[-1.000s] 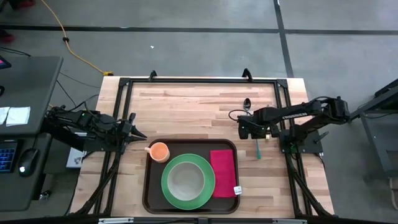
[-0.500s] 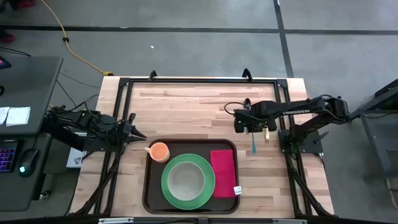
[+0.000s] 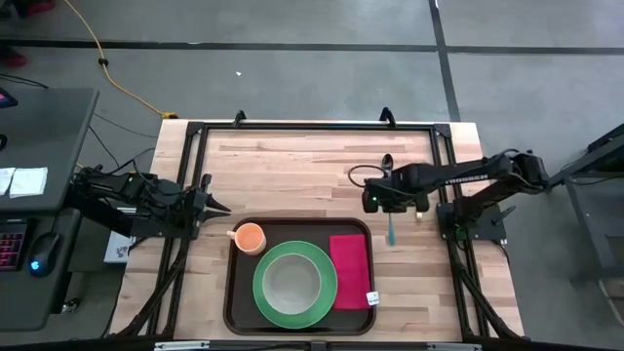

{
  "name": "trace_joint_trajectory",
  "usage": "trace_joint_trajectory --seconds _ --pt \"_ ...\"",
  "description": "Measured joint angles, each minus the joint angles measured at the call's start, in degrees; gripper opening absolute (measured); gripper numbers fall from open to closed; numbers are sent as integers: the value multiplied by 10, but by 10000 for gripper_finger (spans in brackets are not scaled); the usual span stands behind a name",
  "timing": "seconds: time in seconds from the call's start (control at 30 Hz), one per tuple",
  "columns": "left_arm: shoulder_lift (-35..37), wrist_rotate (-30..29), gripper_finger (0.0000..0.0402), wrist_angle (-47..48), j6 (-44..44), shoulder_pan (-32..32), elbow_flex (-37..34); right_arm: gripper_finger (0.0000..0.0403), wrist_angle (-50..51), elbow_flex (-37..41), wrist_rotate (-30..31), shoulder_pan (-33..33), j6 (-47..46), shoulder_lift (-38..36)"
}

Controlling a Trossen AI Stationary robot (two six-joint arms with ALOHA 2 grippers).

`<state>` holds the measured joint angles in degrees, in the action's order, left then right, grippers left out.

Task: Set up tray
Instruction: Put the blue fork on top of the red napkin on the brown tray

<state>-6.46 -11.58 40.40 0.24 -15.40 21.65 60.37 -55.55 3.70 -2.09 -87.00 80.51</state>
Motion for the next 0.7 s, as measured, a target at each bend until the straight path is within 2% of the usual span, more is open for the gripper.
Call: trace_joint_trajectory --seconds 0.7 --pt "0 -2 74 0 8 0 0 1 -111 0 -11 74 -70 2"
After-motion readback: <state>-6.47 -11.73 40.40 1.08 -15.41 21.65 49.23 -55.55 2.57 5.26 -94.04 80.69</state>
